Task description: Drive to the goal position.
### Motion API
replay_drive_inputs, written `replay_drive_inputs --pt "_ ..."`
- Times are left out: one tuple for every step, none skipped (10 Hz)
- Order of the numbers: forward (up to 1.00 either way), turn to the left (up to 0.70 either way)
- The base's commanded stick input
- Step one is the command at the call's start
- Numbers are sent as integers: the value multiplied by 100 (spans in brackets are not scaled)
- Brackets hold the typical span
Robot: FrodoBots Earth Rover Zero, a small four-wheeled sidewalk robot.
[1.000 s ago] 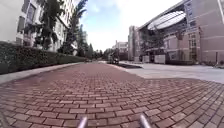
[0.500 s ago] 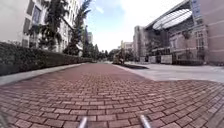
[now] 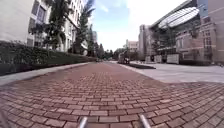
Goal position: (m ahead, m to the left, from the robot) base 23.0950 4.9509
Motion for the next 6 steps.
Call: replay_drive_inputs --pt "70 0" --pt "70 0" --pt "70 0" --pt "70 0" --pt "70 0" --pt "70 0"
